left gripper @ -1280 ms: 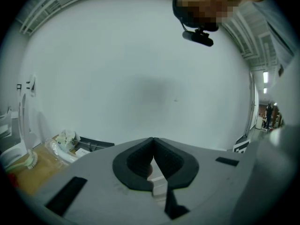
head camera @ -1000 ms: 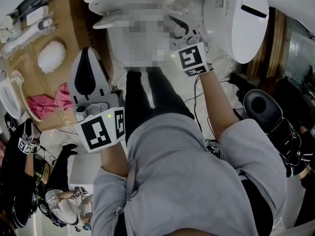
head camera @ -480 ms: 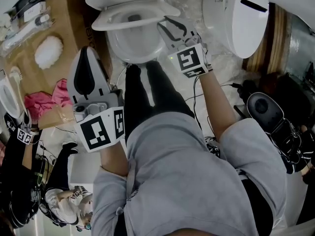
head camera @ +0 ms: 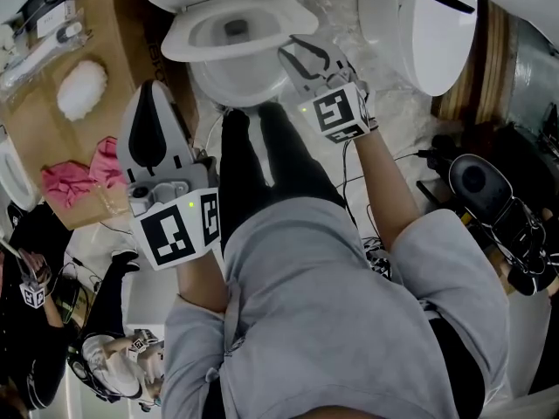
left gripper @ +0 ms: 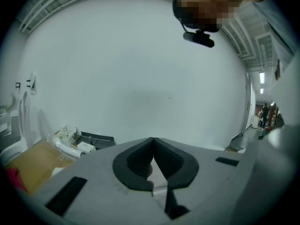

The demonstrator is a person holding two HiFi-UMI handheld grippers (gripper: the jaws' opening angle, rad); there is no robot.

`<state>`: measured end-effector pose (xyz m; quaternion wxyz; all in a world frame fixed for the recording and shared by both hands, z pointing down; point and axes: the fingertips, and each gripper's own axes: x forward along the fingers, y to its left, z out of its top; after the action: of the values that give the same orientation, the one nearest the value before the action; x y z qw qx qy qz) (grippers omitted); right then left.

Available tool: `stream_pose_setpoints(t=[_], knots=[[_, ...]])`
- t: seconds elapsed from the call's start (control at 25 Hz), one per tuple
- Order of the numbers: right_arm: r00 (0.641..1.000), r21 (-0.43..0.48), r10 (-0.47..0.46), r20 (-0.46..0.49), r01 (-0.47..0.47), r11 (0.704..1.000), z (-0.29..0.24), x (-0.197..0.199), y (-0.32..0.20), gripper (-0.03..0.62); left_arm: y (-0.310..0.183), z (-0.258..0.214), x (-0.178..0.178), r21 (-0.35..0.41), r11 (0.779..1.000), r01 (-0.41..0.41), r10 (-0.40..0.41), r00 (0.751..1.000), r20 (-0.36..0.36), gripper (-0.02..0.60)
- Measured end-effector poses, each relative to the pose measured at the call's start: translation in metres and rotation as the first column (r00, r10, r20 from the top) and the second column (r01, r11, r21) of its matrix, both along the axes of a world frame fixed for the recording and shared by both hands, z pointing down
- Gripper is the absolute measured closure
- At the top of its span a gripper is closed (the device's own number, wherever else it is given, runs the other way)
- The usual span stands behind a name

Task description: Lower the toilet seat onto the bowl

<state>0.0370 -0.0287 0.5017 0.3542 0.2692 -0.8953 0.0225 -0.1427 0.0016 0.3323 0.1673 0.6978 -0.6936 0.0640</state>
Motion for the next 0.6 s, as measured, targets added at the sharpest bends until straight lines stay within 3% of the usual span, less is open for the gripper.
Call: stream_pose_setpoints(t=[0.6], knots=[[0.997, -0.069, -0.052, -0.048, 0.048, 0.996, 0.023, 0.009, 0.044, 0.497, 0.011, 0.009, 0.005, -0.012, 1.0, -0.017, 0.017, 1.0, -0.004, 0.58]])
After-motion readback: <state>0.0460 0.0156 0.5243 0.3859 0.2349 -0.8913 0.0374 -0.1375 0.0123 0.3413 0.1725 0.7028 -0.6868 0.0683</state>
